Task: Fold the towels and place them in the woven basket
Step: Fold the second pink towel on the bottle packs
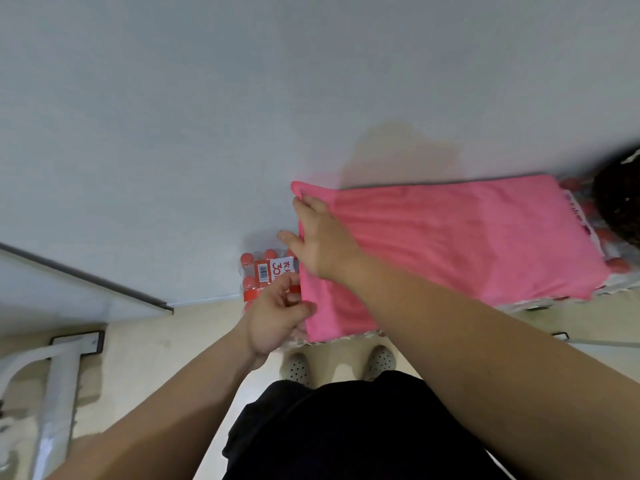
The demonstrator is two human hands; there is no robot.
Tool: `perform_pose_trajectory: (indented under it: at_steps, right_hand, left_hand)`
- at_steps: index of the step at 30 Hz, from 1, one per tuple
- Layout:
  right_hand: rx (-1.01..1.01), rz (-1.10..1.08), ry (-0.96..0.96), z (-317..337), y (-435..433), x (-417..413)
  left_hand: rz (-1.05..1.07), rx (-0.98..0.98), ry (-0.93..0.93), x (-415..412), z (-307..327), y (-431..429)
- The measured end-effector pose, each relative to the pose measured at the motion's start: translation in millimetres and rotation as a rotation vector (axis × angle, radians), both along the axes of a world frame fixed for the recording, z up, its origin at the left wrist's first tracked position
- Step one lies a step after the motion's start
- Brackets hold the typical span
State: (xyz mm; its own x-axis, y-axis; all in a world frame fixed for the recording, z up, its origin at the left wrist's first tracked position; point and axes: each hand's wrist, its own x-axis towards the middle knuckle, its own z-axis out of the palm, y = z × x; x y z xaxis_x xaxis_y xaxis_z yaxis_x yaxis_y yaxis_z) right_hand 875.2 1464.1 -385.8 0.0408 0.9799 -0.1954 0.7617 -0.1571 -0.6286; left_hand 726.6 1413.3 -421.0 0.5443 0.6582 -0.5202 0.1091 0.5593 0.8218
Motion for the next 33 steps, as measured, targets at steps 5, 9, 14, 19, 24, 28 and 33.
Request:
perform_pose_trajectory:
  at_steps: [5, 9, 14, 19, 24, 28, 33]
  right_hand:
    - [0.087, -0.057, 0.150, 8.7, -6.3, 11.5]
    - [0.137, -0.154, 0.247, 23.9, -18.1, 48.4]
    - [0.183, -0.298, 0.520, 47.9, -44.9, 123.8]
    - [0.228, -0.430, 0.714, 54.4, -71.3, 221.8]
    - [0.137, -0.477, 0.743, 27.2, -85.5, 310.3]
    - [-0.108, -0.378, 0.551, -1.7, -85.7, 339.2]
    - [-0.153, -0.177, 0.313, -8.1, -78.6, 344.1]
  left_hand:
    - [-0.041, 0.073, -0.009, 14.1, 12.9, -4.5]
    - [-0.119, 0.141, -0.073, 55.5, 33.0, -10.6]
    - [-0.176, 0.205, -0.072, 129.4, 58.2, -24.1]
    - [-0.194, 0.271, 0.010, 231.3, 74.4, -45.8]
    - [-0.266, 0.405, 0.230, 323.5, 76.7, -62.4]
    - [-0.281, 0.487, 0.484, 361.2, 51.7, -69.5]
    - [-0.269, 0.519, 0.593, 365.1, 40.5, -82.4]
